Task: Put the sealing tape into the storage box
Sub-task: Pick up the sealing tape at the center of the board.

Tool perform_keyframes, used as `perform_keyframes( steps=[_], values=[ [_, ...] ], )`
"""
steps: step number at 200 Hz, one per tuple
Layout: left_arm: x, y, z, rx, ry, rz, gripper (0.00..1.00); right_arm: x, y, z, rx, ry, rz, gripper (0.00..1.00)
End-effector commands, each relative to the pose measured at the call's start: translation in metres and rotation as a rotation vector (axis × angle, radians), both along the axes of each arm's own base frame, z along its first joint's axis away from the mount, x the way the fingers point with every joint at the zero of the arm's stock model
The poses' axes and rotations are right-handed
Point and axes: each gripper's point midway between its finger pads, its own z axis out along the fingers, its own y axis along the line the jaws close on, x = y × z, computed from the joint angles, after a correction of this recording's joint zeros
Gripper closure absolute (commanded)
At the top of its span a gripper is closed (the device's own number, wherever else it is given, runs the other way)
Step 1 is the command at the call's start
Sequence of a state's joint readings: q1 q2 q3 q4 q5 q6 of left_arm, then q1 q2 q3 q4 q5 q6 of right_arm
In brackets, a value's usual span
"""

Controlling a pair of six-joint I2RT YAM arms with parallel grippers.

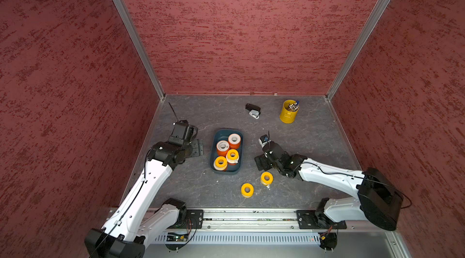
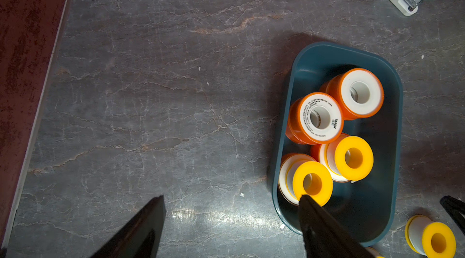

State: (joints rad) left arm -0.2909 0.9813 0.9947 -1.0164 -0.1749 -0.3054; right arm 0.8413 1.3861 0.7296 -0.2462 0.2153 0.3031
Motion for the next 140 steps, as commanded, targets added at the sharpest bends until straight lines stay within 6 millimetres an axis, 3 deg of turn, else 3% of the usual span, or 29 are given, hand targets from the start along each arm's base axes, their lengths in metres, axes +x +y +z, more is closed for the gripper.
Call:
perform_keyframes(
  steps=[1, 50, 140],
  values=[
    [0.001, 0.0, 0.003, -0.01, -0.023, -0.004, 0.14, -0.008, 0.006, -0.01, 0.002, 0.093, 0.018, 0.06],
    [0.001, -0.001, 0.003, -0.016, -0.023, -0.007, 0.14, -0.022, 0.003, -0.036, -0.046, 0.218, 0.014, 0.08],
    [0.002, -0.001, 0.001, -0.014, -0.013, -0.007, 0.14, -0.056, -0.013, -0.061, -0.081, 0.393, -0.027, 0.16]
  ],
)
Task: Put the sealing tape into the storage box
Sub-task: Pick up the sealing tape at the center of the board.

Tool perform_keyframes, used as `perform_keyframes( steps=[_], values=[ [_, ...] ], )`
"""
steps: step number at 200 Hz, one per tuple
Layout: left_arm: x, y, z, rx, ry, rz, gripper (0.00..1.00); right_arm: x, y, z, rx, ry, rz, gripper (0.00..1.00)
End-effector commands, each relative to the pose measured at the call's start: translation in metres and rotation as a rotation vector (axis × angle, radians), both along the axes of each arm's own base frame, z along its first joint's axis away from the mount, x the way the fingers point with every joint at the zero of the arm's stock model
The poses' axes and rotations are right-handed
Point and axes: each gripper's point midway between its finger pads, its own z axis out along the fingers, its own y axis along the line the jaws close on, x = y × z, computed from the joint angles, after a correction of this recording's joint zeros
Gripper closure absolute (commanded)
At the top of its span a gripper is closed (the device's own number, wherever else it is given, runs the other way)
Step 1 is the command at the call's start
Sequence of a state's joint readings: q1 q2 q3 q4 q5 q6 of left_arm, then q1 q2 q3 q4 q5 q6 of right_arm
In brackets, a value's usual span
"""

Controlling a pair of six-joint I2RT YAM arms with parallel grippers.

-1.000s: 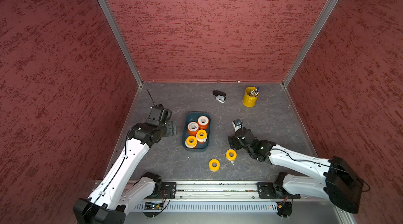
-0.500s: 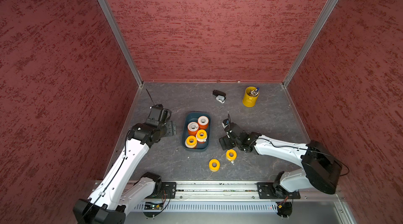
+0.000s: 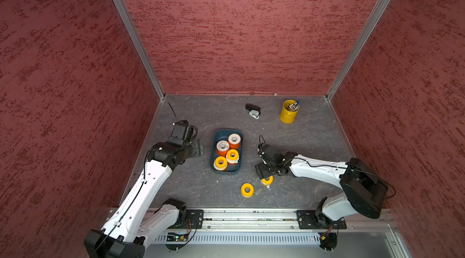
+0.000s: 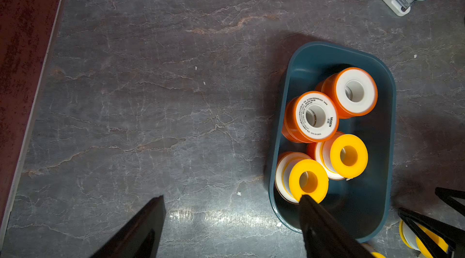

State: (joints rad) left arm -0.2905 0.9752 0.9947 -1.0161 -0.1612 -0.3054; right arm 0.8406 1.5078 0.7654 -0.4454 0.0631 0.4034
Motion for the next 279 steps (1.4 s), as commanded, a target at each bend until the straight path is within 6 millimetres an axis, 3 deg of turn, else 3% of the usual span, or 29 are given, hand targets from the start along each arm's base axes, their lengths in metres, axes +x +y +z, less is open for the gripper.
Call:
perform_keyframes(
  steps=[1, 103, 143, 186, 249, 279],
  values=[
    [0.002, 0.001, -0.001, -0.001, -0.009, 0.0, 0.14, -0.013, -0.004, -0.008, -0.002, 0.078, -0.02, 0.15],
    [0.003, 0.0, -0.002, -0.003, -0.001, -0.001, 0.14, -0.037, -0.014, -0.024, -0.082, 0.18, -0.01, 0.26],
    [0.004, -0.001, -0.003, -0.006, 0.002, -0.004, 0.14, -0.046, -0.013, -0.018, -0.067, 0.204, 0.003, 0.2],
    [0.004, -0.001, -0.004, -0.009, 0.004, -0.007, 0.14, -0.053, -0.02, -0.007, -0.077, 0.212, 0.003, 0.21],
    [0.004, -0.002, -0.005, -0.01, 0.009, -0.009, 0.13, -0.058, -0.023, -0.011, -0.085, 0.229, 0.01, 0.31],
    [0.004, -0.002, -0.005, -0.012, 0.009, -0.01, 0.14, -0.054, -0.018, -0.012, -0.085, 0.228, 0.021, 0.44]
  ],
)
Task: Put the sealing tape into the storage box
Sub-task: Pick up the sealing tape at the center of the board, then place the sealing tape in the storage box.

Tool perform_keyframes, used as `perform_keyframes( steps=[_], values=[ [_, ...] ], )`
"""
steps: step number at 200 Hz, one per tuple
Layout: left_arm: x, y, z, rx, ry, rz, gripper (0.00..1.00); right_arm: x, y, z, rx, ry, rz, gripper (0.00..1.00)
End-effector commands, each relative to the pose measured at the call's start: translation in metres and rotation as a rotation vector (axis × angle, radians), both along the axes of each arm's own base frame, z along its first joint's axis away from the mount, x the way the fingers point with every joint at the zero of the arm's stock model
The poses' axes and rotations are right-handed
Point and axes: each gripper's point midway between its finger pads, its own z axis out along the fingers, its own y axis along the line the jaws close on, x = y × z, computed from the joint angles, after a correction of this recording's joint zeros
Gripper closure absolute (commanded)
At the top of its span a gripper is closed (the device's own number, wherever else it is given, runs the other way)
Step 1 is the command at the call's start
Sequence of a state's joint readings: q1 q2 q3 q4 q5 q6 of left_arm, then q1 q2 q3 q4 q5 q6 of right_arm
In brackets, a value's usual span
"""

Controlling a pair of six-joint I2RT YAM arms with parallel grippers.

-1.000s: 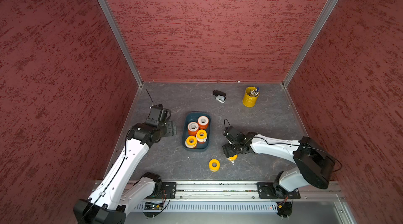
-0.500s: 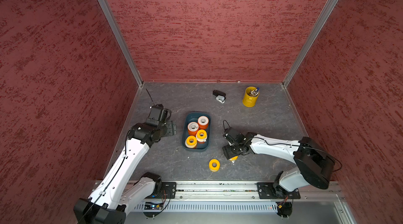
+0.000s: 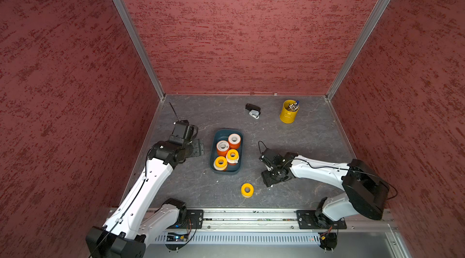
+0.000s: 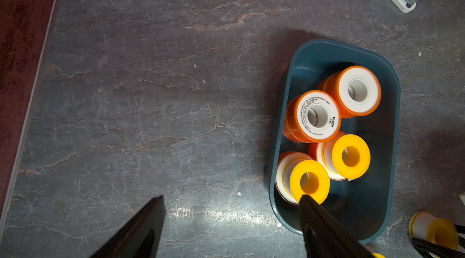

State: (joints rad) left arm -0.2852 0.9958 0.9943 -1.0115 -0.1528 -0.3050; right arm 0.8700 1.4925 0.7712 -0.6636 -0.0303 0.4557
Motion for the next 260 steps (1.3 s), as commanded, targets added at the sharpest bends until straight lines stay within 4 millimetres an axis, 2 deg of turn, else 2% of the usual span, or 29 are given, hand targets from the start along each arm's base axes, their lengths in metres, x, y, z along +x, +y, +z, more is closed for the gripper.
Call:
perform_keyframes(
  steps=[1, 43, 71, 89, 137, 174, 214, 260],
  values=[
    [0.002, -0.001, 0.0, -0.01, -0.008, -0.011, 0.14, -0.004, 0.002, -0.003, -0.004, 0.021, 0.016, 0.44],
    [0.002, -0.001, -0.001, -0.01, -0.009, -0.009, 0.14, 0.002, 0.009, 0.006, 0.01, 0.004, 0.031, 0.49],
    [0.002, -0.001, -0.001, -0.008, -0.008, -0.01, 0.14, 0.016, 0.014, 0.025, 0.005, -0.06, 0.055, 0.5],
    [0.002, -0.001, 0.0, -0.008, -0.009, -0.009, 0.14, 0.029, 0.026, 0.042, 0.022, -0.107, 0.076, 0.5],
    [0.001, 0.0, 0.0, -0.007, -0.011, -0.005, 0.14, 0.085, 0.08, 0.095, 0.076, -0.252, 0.151, 0.49],
    [0.001, 0.0, 0.0, -0.006, -0.013, -0.003, 0.14, 0.121, 0.122, 0.117, 0.101, -0.305, 0.208, 0.49],
    [0.001, 0.0, -0.001, -0.005, -0.01, -0.004, 0.13, 0.151, 0.158, 0.123, 0.111, -0.324, 0.244, 0.49],
    [0.002, 0.0, -0.002, -0.005, -0.005, -0.003, 0.13, 0.177, 0.167, 0.11, 0.075, -0.317, 0.247, 0.48]
  ],
)
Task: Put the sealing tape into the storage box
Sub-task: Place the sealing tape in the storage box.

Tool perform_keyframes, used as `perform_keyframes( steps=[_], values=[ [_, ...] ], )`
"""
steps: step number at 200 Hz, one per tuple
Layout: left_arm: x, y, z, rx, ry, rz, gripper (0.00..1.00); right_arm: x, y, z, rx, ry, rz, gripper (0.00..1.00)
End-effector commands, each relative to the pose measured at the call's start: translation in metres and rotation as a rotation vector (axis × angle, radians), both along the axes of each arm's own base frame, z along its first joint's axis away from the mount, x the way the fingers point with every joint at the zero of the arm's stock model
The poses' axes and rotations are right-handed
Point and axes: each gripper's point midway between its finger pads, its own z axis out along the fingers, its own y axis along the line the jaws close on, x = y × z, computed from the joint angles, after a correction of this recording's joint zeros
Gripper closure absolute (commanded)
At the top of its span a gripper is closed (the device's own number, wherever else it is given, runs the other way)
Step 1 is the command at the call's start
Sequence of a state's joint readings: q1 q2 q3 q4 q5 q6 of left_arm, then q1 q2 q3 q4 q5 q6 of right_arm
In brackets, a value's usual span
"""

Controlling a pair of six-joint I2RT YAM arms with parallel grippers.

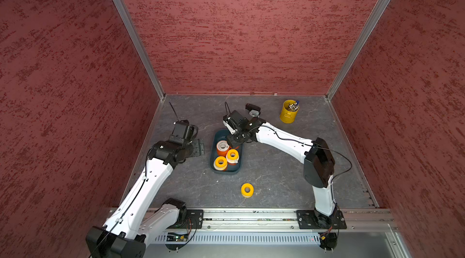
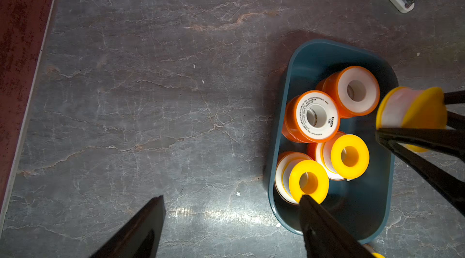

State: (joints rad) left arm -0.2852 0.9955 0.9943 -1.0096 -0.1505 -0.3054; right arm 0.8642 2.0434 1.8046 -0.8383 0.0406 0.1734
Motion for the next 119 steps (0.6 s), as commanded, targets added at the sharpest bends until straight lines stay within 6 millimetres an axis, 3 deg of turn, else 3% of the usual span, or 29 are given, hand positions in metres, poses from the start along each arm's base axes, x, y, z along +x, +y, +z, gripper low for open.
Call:
perform_keyframes(
  steps=[1, 52, 119],
  values=[
    [0.001, 0.001, -0.002, -0.002, -0.004, -0.002, 0.13, 0.011, -0.007, -0.004, -0.052, -0.004, 0.0, 0.48],
    [0.002, 0.001, -0.003, -0.001, -0.002, -0.001, 0.13, 0.033, -0.011, -0.02, -0.071, 0.008, -0.03, 0.48],
    [0.002, 0.0, -0.003, -0.001, 0.001, -0.002, 0.13, 0.047, -0.011, -0.033, -0.087, 0.029, -0.043, 0.47]
  ],
)
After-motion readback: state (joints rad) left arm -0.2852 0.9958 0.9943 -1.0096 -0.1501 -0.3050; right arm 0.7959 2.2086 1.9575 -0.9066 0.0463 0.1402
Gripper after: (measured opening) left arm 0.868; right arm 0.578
